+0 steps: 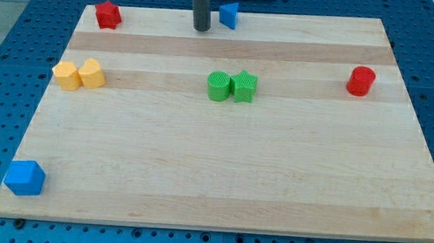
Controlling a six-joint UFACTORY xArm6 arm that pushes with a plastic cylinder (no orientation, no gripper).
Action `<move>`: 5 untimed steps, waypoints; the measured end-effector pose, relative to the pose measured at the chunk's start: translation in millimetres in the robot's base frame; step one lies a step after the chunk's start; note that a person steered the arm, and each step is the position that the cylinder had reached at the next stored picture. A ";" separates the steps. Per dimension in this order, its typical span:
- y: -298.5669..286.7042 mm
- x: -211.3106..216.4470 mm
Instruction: Point your arm at the bottom left of the green circle
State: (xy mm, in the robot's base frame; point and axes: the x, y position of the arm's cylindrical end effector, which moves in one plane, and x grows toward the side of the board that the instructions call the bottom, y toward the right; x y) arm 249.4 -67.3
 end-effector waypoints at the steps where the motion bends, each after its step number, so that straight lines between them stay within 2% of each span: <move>1: -18.5 49.3; 3: -29.0 146.5; 4: -29.3 167.4; 5: -29.9 167.7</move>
State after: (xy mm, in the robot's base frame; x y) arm 417.1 -97.1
